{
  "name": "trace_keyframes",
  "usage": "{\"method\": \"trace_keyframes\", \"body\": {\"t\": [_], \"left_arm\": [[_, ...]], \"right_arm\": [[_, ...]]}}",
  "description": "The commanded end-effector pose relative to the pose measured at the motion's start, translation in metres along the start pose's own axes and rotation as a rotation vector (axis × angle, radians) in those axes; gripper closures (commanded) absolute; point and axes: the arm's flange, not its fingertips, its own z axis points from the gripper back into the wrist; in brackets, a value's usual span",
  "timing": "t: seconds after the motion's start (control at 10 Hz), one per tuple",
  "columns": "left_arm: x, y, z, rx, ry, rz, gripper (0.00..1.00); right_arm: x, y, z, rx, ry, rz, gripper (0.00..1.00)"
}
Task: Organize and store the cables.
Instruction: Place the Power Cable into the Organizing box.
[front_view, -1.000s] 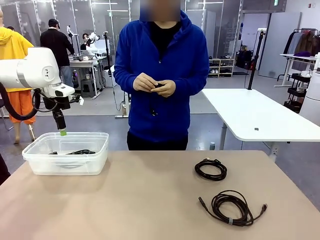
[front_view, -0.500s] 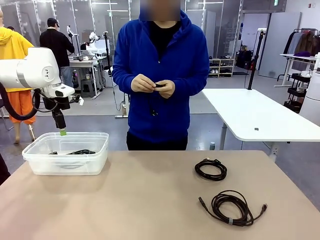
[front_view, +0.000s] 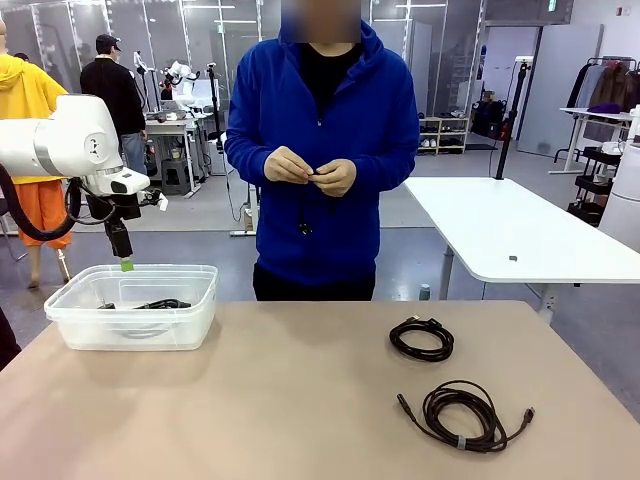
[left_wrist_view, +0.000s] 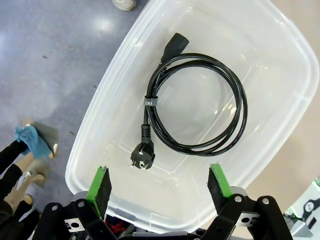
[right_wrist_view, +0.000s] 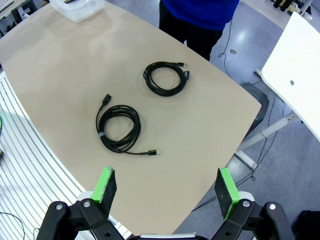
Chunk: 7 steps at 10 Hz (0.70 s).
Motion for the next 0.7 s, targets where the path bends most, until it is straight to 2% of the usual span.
{"method": "trace_keyframes", "body": {"t": [0.0, 0.4, 0.5, 0.6], "left_arm": [[-0.002, 0.002, 0.001, 0.001, -0.002, -0.002, 0.02], [0.000, 0.000, 0.000, 0.000, 0.000, 0.000, 0.02], [-0.020, -0.019, 0.021, -0.030, -0.072, 0.069, 0.02], [-0.051, -0.053, 0.038, -0.029, -0.081, 0.144, 0.02]], "right_arm": [[-0.001, -0.001, 0.000, 0.003, -0.002, 0.010, 0.00], [-0.001, -0.001, 0.000, 0.003, -0.002, 0.010, 0.00], [-0.001, -0.001, 0.000, 0.003, -0.002, 0.010, 0.00], [-0.001, -0.001, 0.000, 0.003, -0.002, 0.010, 0.00]]}}
